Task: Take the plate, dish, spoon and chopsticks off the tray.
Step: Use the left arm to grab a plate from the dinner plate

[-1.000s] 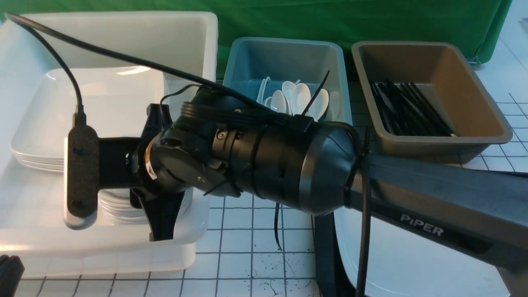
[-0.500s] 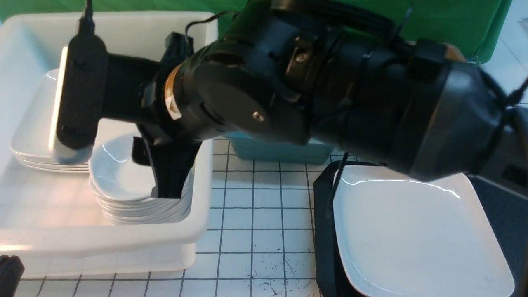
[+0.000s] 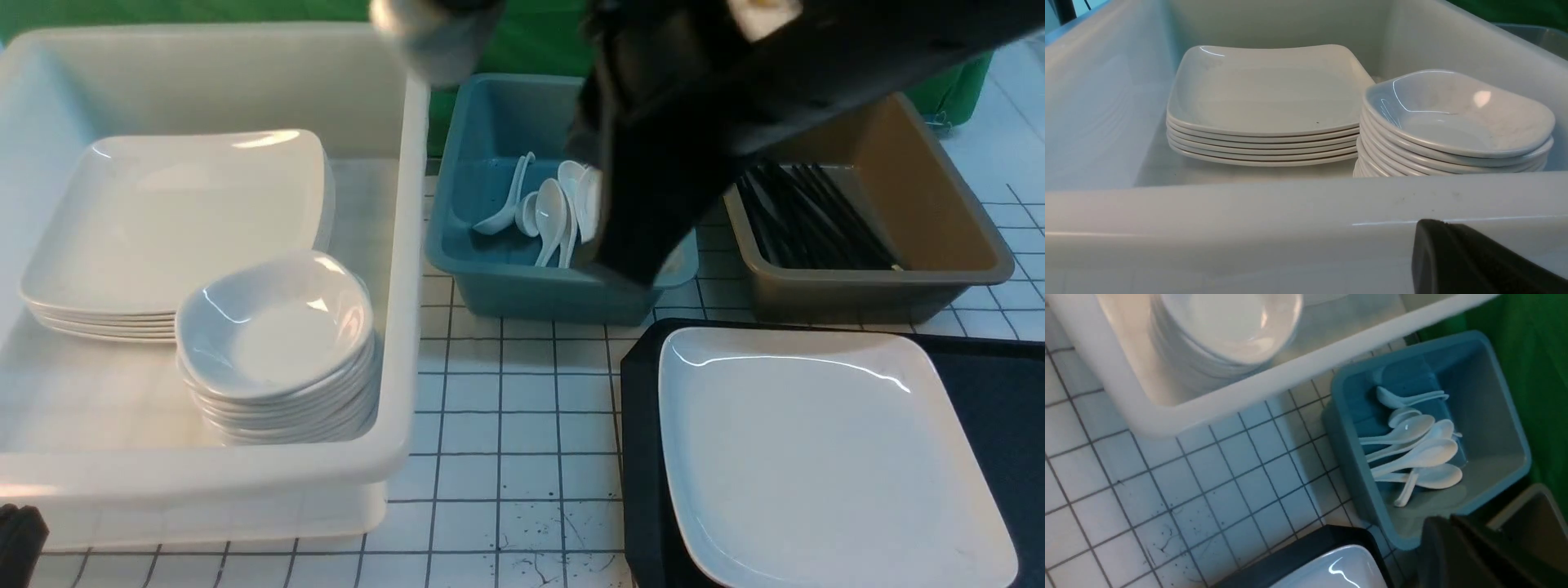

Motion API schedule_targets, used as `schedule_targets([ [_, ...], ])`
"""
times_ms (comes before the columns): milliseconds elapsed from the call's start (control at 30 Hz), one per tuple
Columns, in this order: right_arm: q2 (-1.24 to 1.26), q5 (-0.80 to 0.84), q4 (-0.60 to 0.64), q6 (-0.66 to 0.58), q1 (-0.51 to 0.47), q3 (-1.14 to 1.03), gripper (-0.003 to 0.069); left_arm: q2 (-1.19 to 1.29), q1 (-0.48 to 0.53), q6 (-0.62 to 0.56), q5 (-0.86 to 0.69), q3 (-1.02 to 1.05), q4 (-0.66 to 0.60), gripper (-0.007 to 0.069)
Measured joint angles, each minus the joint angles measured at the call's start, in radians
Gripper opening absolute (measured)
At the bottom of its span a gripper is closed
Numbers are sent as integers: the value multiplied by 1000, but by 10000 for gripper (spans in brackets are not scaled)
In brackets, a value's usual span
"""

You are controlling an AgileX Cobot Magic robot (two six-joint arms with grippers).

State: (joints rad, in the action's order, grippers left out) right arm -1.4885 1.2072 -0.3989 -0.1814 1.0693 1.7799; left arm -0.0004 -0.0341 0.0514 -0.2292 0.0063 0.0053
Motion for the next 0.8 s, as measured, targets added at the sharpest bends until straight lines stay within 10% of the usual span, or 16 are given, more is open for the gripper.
schedule_targets([
  [800, 986, -230, -52, 321, -2, -852, 4, 0, 0, 1, 0, 0, -5, 21],
])
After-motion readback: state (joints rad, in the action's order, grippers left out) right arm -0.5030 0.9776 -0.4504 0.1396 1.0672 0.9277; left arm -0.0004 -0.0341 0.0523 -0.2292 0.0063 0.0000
